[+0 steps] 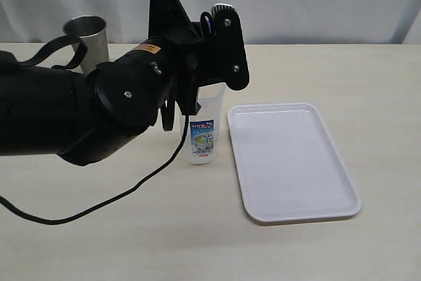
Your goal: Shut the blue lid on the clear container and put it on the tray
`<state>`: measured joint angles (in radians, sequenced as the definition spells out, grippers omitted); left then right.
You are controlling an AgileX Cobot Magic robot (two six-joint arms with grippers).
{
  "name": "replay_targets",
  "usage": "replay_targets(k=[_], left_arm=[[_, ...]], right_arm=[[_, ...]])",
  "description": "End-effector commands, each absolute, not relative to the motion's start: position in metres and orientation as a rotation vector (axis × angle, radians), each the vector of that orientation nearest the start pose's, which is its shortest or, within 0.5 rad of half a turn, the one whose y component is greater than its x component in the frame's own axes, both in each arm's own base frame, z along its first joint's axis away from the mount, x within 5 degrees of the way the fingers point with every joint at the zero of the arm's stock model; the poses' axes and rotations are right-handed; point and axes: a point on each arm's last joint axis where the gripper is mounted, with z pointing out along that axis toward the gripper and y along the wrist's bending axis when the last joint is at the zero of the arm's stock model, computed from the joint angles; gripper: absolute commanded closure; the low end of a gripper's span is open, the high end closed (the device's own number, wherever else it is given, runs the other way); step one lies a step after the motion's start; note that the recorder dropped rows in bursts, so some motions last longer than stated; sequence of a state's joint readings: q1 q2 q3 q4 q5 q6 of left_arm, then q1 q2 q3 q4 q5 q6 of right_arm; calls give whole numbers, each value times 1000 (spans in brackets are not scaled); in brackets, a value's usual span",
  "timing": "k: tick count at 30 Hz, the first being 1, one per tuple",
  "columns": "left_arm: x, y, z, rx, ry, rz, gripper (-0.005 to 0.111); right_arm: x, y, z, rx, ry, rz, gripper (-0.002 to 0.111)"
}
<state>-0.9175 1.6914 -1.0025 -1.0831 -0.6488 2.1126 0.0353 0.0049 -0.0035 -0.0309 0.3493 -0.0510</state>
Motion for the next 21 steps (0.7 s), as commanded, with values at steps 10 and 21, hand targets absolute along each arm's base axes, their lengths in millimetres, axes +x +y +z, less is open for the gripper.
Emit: replay_targets(k=[10,21], left_arm=[[261,-259,258,1316,1263,711,107],[261,-260,256,1335,1260,692,107]], right_arm=[[53,1,182,-103,1826,-41,104],[53,1,182,-103,1826,-41,104]])
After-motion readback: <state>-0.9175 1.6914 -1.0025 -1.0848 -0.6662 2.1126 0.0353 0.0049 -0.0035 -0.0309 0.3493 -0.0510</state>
